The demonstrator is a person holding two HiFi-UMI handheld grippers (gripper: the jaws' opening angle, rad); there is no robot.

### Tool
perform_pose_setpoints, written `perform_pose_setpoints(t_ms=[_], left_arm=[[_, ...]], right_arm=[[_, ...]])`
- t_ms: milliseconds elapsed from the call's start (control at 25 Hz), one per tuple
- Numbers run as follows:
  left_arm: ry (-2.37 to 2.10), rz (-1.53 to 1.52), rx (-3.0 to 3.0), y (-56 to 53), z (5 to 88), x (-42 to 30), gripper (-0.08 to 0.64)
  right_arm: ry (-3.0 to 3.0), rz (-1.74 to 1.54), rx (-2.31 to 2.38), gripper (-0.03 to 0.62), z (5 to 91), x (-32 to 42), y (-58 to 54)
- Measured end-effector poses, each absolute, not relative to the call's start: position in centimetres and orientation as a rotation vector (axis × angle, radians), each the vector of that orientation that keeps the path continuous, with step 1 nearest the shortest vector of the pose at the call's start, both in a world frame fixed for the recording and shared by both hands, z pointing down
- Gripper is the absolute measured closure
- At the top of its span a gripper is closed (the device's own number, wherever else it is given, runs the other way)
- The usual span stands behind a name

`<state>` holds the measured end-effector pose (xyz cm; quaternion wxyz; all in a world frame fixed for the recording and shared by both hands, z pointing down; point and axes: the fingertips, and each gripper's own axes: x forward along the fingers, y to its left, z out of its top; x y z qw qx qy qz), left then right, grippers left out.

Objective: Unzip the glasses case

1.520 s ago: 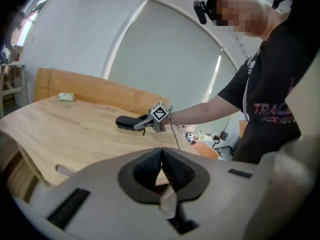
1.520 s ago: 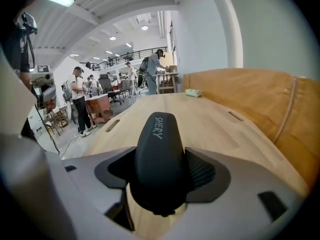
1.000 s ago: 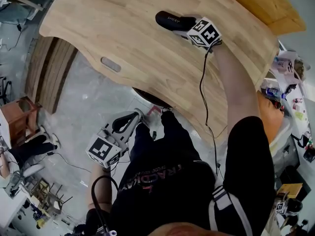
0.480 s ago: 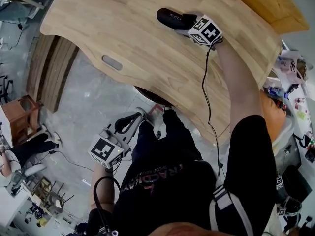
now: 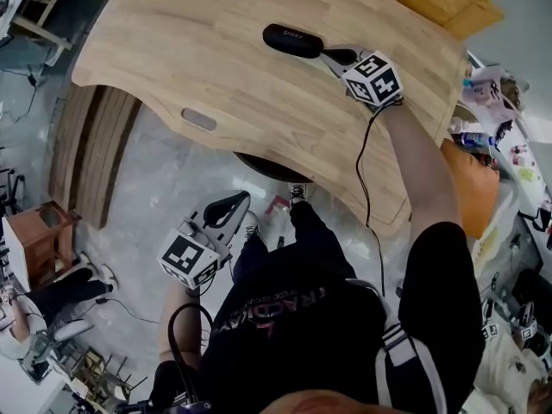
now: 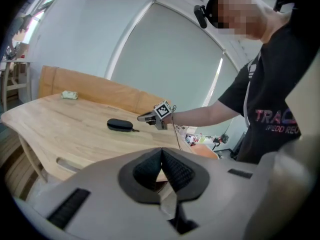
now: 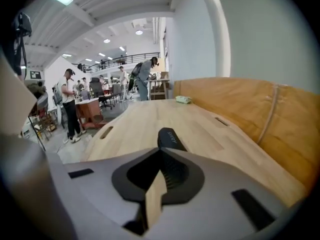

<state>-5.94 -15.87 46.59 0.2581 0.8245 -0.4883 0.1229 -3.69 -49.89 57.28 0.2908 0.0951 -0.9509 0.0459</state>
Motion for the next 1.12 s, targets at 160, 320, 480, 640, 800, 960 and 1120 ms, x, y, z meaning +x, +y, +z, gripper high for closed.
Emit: perform_pose_setpoints(t_ms=[160, 320, 480, 640, 800, 960, 1120], left_arm=[[-1.273, 0.324, 2.313, -14.4, 45.4, -6.5, 0.546], [-1.234, 0.337, 2.374, -12.5, 44.7, -6.9, 0.546], [-1.185, 0.338, 2.416, -10.2, 44.0, -6.9, 0.546], [-1.132, 0.331, 2.448, -7.5, 44.2, -7.1, 0.546], [-1.075, 0.331, 2.472, -4.7, 44.4, -7.3, 0.546], [-1.002, 0.353, 2.504, -2.3, 44.4, -6.8, 0.546], [-0.948, 0.357, 2.518, -0.2, 44.7, -6.4, 0.546]], right_arm=[[-2.586, 0.217, 0.412, 0.575, 53.5, -1.1, -44.7], [-2.644, 0.307, 0.517, 0.575, 50.0, 0.7, -37.7], [-2.672, 0.360, 0.581, 0.575, 47.4, 1.7, -30.1], [-2.700, 0.373, 0.632, 0.575, 46.0, 2.0, -22.6], [-2.714, 0.387, 0.701, 0.575, 45.1, 2.2, -16.2], [-2.719, 0.476, 0.786, 0.575, 44.5, 2.8, -10.9], [-2.714, 0.539, 0.862, 0.575, 44.7, 2.8, -6.5]])
